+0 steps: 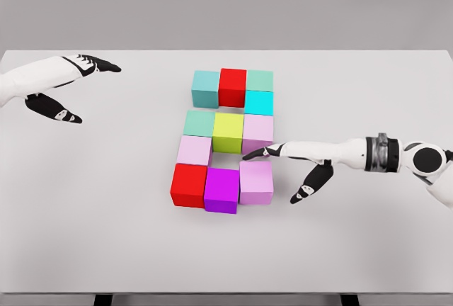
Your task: Assemble the squares on the desktop into the number 2
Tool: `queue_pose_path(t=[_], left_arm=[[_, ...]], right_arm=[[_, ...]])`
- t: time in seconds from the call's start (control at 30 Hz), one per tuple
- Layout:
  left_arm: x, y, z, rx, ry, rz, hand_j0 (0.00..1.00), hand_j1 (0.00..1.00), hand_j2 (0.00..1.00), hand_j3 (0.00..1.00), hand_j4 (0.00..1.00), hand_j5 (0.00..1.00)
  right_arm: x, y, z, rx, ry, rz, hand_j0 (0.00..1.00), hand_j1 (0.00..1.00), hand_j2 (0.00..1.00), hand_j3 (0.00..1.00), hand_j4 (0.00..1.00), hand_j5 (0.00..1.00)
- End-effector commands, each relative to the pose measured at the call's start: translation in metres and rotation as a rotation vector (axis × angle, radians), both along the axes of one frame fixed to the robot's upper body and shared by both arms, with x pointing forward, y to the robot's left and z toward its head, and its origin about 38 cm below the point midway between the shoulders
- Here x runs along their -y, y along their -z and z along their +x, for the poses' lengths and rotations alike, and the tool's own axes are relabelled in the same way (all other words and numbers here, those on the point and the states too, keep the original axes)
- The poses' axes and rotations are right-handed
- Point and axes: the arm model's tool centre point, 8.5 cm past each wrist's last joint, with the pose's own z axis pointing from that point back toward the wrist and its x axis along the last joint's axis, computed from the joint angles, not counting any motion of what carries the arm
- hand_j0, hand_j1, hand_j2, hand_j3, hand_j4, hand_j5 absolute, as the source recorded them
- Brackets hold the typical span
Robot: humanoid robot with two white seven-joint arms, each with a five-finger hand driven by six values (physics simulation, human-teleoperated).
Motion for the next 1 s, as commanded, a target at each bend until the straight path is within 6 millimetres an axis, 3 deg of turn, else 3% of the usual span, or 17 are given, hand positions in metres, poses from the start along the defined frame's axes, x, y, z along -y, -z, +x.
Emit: queue_pose_path(t=[0.0,0.97], left_arm=[[-0.0005,-0.0001,-0.0002,-0.002,-0.003,-0.007,1.00,1.00,1.00,1.00,1.00,1.00],[-0.0007,-0.0012,0.0002,0.000,-0.003,-0.007,1.00,1.00,1.00,1.00,1.00,1.00]], right_arm=[[-0.0004,-0.0006,0.0000,-0.003,0.002,0.005,1.00,1.00,1.00,1.00,1.00,1.00],[-0.0023,0.0001,-0.0022,-0.007,-0.008,0.005,1.00,1.00,1.00,1.00,1.00,1.00]])
